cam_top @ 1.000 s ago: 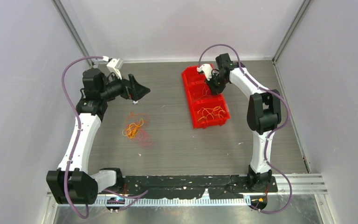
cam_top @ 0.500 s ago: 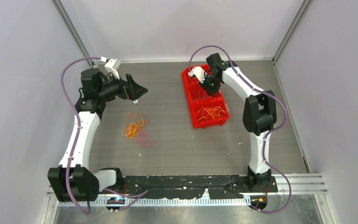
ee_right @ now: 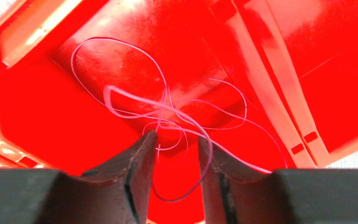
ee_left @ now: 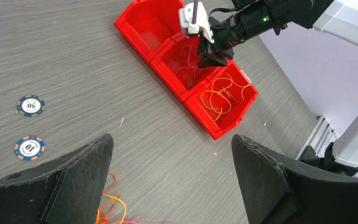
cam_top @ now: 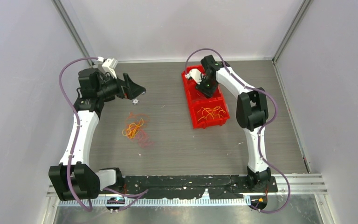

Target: Untangle the cables

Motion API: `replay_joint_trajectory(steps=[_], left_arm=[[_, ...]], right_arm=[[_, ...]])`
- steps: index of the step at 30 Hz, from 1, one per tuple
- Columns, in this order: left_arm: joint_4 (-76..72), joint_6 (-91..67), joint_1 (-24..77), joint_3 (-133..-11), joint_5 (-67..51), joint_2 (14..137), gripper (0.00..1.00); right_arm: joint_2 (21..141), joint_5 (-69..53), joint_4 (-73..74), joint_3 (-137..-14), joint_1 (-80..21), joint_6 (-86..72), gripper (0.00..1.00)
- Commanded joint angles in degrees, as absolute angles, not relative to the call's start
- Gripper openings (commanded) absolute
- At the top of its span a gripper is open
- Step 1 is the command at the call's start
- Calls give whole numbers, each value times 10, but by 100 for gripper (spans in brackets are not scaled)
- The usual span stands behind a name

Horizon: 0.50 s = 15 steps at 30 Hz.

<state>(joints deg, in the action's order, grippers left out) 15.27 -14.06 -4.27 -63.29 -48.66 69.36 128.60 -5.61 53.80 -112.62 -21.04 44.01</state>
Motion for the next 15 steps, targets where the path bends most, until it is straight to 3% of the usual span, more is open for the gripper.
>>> replay_joint_trajectory(steps=[1, 9, 15], left_arm=[[139, -135, -50, -636, -503, 682, 100], [142, -127, -54, -636, -497, 676, 100], [146, -120, -59, -634, -497, 671, 100]], right_arm=[[1227, -56, 536, -1145, -222, 431, 48], [1183, -47, 532, -1121, -222, 427, 78], [1157, -53, 538, -1129, -220, 426, 82]])
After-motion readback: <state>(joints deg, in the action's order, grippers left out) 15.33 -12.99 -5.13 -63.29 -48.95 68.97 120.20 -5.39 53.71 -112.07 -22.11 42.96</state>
